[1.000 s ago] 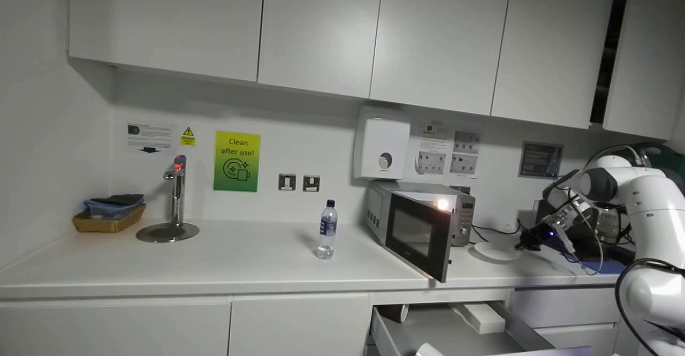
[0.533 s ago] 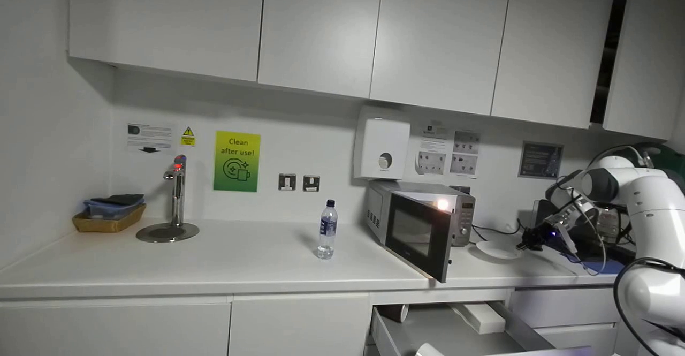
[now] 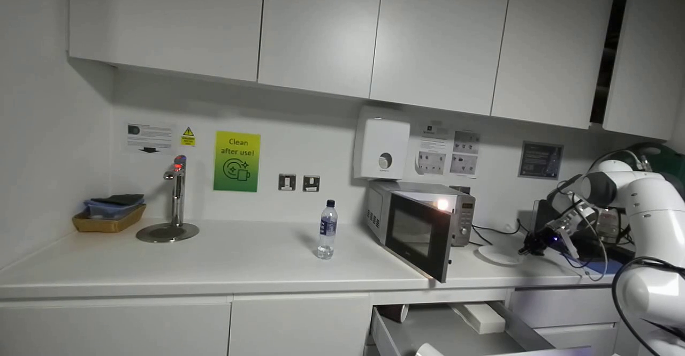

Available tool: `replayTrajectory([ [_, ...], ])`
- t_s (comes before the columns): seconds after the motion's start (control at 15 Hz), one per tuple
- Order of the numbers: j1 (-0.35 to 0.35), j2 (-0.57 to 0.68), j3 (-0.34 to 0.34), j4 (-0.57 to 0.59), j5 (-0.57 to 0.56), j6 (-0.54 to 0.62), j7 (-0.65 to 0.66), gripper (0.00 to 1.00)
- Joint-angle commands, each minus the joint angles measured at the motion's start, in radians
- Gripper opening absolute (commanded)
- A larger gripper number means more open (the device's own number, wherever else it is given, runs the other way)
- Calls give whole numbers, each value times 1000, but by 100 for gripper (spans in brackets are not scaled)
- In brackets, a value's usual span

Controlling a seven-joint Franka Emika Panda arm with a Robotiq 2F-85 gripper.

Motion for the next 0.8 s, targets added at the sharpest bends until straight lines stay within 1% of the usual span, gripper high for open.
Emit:
replayTrajectory([
  [0.0,-36,30,23,55,21,-59,-16,1],
  [0.73,-54,69,41,88,14,-56,-13,1],
])
